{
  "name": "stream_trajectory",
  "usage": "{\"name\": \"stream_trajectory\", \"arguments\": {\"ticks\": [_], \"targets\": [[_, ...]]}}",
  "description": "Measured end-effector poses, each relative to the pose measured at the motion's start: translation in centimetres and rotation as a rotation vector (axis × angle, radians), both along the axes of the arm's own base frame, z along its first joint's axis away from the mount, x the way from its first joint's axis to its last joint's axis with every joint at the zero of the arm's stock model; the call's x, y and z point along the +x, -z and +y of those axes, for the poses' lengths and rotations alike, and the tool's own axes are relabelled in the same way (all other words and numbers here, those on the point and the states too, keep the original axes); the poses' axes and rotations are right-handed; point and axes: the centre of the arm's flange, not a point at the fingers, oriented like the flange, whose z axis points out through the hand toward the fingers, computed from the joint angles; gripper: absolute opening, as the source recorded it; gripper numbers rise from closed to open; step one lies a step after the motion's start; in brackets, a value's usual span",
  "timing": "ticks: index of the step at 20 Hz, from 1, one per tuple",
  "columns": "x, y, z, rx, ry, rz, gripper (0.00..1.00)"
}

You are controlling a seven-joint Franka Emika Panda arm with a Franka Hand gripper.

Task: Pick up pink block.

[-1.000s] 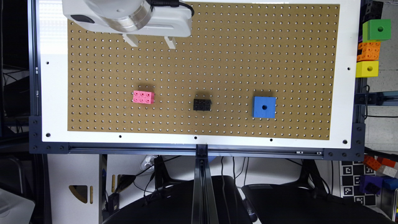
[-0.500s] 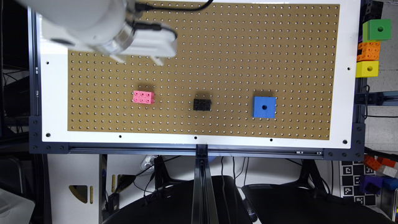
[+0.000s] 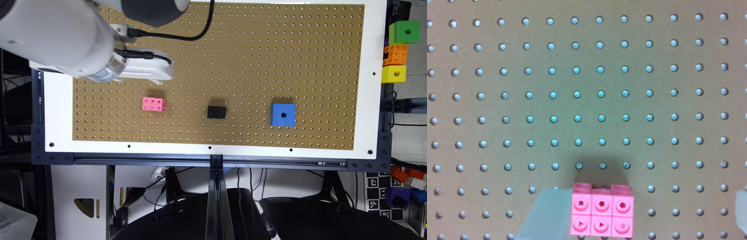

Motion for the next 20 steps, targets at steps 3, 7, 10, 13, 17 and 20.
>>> {"name": "stream_trajectory", "arguments": {"ticks": [3, 7, 10, 13, 17, 20], "targets": [[-0.4, 0.0, -1.0, -0.001, -0.002, 0.0, 1.0], [-0.3, 0.0, -1.0, -0.001, -0.004, 0.0, 1.0], [0.1, -0.3, -1.0, -0.004, -0.005, -0.008, 1.0], [0.8, -0.3, -0.9, -0.005, -0.01, -0.013, 1.0], [1.7, 0.1, -0.7, -0.002, -0.019, -0.013, 1.0], [2.1, 1.5, -0.4, 0.005, -0.024, -0.001, 1.0]]}}
